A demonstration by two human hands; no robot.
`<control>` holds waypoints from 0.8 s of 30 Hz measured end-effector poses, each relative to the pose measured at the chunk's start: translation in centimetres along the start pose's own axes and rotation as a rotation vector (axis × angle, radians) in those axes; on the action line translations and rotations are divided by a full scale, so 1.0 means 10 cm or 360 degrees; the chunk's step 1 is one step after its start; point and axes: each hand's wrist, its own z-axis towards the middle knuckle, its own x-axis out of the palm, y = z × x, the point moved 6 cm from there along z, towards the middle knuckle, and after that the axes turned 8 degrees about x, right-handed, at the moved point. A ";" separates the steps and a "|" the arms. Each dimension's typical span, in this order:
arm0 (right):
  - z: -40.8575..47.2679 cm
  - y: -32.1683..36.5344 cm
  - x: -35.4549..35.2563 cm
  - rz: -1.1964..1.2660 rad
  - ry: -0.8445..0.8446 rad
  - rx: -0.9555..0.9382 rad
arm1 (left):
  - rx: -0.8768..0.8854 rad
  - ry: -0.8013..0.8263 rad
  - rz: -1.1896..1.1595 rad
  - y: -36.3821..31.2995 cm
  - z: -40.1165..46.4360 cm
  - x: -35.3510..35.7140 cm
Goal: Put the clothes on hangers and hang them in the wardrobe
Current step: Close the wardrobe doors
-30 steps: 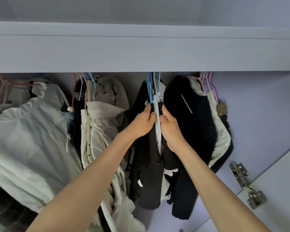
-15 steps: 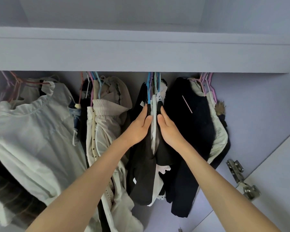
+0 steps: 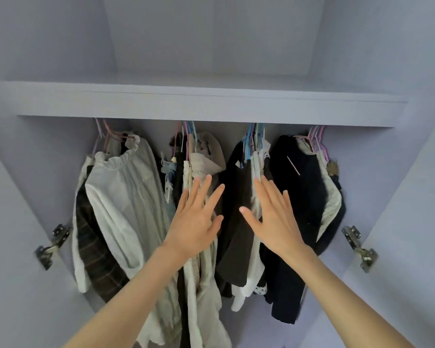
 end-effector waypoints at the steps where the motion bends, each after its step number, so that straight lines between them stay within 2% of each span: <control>1: -0.14 0.13 -0.01 -0.0015 -0.0016 -0.0021 | -0.0001 -0.0038 -0.0023 0.00 -0.19 -0.08; 4: -0.66 0.57 0.14 0.0004 0.0085 -0.0047 | -0.0050 -0.0103 -0.0037 0.06 -0.88 -0.22; 8: -1.28 1.28 0.45 0.0013 0.0287 -0.0159 | -0.0235 -0.0067 -0.0022 0.26 -1.77 -0.40; 13: -1.65 2.10 0.43 0.0177 0.0378 -0.0347 | -0.0481 -0.0252 -0.0084 0.44 -2.56 -1.09; 20: -2.03 3.17 0.23 0.0503 0.0495 -0.0623 | -0.0503 -0.0484 0.0271 0.29 -3.39 -2.11; 24: -2.36 3.81 0.06 0.0648 0.0615 -0.0919 | -0.0515 -0.0633 0.0512 0.13 -3.75 -2.65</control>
